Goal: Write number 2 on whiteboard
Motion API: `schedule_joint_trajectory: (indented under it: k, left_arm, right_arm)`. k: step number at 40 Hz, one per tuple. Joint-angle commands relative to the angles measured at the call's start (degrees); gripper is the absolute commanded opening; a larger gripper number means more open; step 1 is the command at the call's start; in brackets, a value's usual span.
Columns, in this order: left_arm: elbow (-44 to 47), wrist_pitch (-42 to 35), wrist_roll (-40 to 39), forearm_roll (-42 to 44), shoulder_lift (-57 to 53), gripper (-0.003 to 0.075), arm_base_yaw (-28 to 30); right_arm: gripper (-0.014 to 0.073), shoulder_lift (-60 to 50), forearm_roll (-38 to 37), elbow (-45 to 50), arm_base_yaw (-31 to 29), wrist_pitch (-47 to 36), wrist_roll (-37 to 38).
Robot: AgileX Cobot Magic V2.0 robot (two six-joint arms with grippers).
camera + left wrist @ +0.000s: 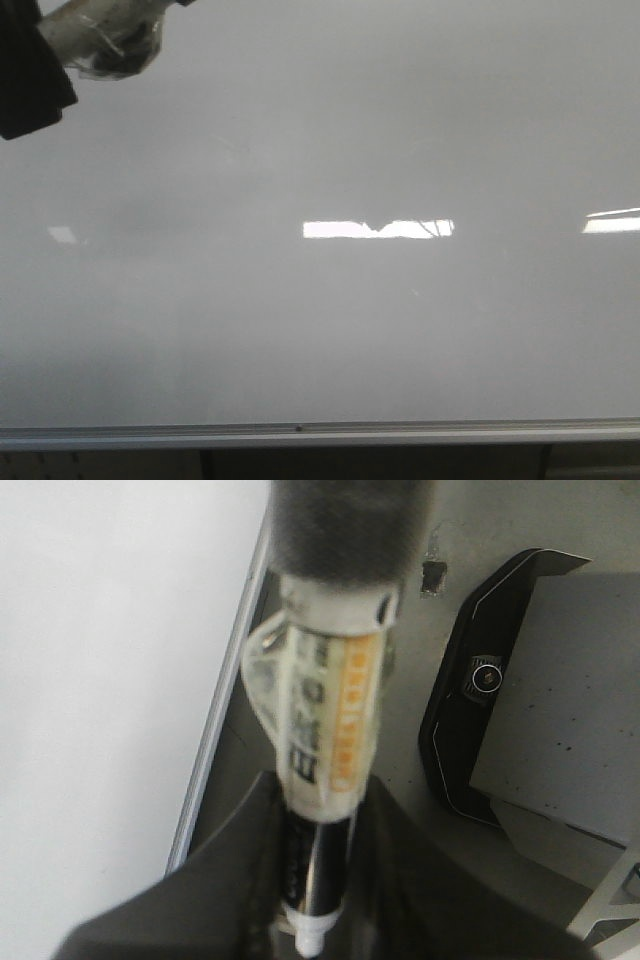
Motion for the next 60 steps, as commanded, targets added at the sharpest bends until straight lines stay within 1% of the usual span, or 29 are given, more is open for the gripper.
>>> schedule_joint_trajectory:
  k: [1, 8, 19, 22, 29, 32, 42, 45, 52, 55, 60]
  left_arm:
    - [-1.93, -2.60, 0.11, -0.69, -1.55, -0.0019, -3.19]
    - [-1.93, -3.33, 0.11, -0.69, -1.55, -0.0019, -5.14]
    - [-1.93, -3.48, 0.11, -0.69, -1.55, -0.0019, -5.14]
    - [-1.93, -3.48, 0.11, -0.69, -1.55, -0.0019, -5.14]
    - [-1.93, -3.48, 0.11, -0.69, -1.55, -0.0019, -5.14]
    - [-1.93, -3.48, 0.11, -0.69, -1.55, -0.0019, -5.14]
    - [-1.93, -4.45, 0.11, -0.69, -1.55, -0.0019, -5.14]
    - [-1.93, -4.45, 0.11, -0.69, -1.55, -0.0019, -5.14]
    - [-1.93, -4.56, 0.11, -0.49, -1.55, -0.0019, -5.14]
    - [-1.93, -4.56, 0.11, -0.49, -1.55, -0.0019, -5.14]
    - [-1.93, -4.69, 0.11, -0.36, -1.55, -0.0017, -5.14]
  right_arm:
    - [0.0549, 2.28, 1.75, -4.36, 4.82, -2.32, -3.41]
    - [0.0549, 7.80, 1.75, -7.88, 11.95, -5.54, -4.02]
    - [0.0549, 16.44, 1.75, -12.31, 17.64, -10.09, -4.02]
    - [0.0544, 17.73, 1.85, -13.16, 18.13, -10.76, -4.02]
    - [0.0458, 18.98, 1.85, -14.09, 18.13, -10.76, -4.02]
    - [0.0437, 19.06, 1.85, -14.09, 18.13, -10.63, -4.02]
    - [0.0427, 19.06, 1.85, -14.09, 18.13, -9.31, -4.02]
    - [0.0381, 19.06, 1.85, -14.09, 18.13, -8.38, -4.02]
    - [0.0195, 19.06, 1.78, -14.09, 18.13, -8.31, -4.02]
    - [0.0127, 19.06, 1.78, -14.09, 18.13, -8.10, -3.96]
    - [0.0050, 19.06, 1.78, -14.09, 18.13, -7.77, -3.96]
